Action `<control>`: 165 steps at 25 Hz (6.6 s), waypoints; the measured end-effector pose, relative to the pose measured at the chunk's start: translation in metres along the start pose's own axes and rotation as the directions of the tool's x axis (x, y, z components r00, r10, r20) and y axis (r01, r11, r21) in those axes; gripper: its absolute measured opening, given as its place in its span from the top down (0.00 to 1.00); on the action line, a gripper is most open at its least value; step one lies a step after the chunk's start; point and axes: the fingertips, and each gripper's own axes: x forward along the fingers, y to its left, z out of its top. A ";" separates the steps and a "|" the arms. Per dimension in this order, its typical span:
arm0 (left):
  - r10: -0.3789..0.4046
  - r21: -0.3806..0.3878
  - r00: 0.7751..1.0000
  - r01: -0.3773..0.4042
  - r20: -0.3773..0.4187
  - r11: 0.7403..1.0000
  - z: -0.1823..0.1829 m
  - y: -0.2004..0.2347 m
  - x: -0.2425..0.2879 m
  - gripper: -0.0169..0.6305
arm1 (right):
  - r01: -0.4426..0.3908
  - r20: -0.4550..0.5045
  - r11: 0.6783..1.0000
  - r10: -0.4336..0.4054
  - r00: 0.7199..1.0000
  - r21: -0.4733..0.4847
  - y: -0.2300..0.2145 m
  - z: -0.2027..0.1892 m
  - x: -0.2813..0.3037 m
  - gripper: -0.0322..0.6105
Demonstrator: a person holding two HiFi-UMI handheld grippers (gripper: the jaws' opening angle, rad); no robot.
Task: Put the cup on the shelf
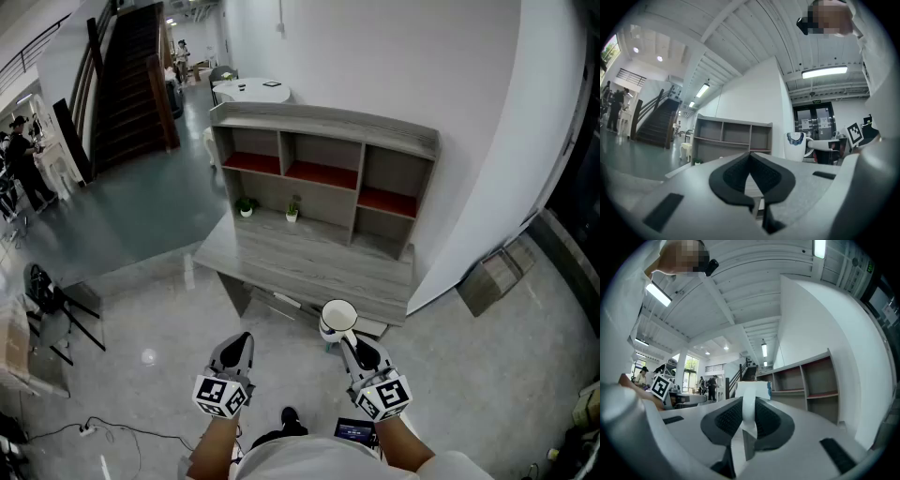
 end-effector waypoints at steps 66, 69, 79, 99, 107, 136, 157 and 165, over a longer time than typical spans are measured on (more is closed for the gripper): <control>0.101 -0.006 0.995 -0.101 0.002 0.995 -0.025 -0.143 -0.173 0.96 | -0.088 -0.024 0.995 0.089 0.996 0.050 0.064 0.000 -0.165 0.83; 0.100 -0.010 0.995 -0.100 0.011 0.995 -0.024 -0.142 -0.166 0.96 | -0.079 -0.024 0.995 0.080 0.996 0.062 0.057 -0.001 -0.164 0.83; 0.093 -0.025 0.995 -0.093 0.021 0.995 -0.031 -0.109 -0.123 0.96 | -0.055 -0.030 0.997 0.057 0.998 0.049 0.028 -0.010 -0.122 0.83; 0.084 -0.016 0.995 -0.083 0.047 0.996 -0.006 0.070 0.006 0.96 | -0.067 -0.015 0.998 0.067 0.998 0.014 -0.007 -0.009 0.100 0.83; 0.073 -0.025 0.996 -0.072 0.044 0.997 -0.003 0.124 0.043 0.96 | -0.061 -0.016 0.998 0.061 0.998 0.017 -0.006 -0.018 0.166 0.83; 0.099 -0.027 0.995 -0.099 0.004 0.995 -0.001 0.295 0.221 0.96 | -0.147 -0.004 0.989 0.147 0.989 0.023 -0.090 -0.046 0.402 0.83; 0.173 -0.054 0.985 -0.172 0.010 0.984 0.001 0.399 0.310 0.96 | -0.175 0.028 0.984 0.174 0.984 0.031 -0.125 -0.046 0.548 0.83; 0.130 -0.057 0.991 -0.129 0.012 0.990 0.003 0.449 0.352 0.96 | -0.133 0.057 0.991 0.133 0.990 0.008 -0.129 -0.034 0.615 0.83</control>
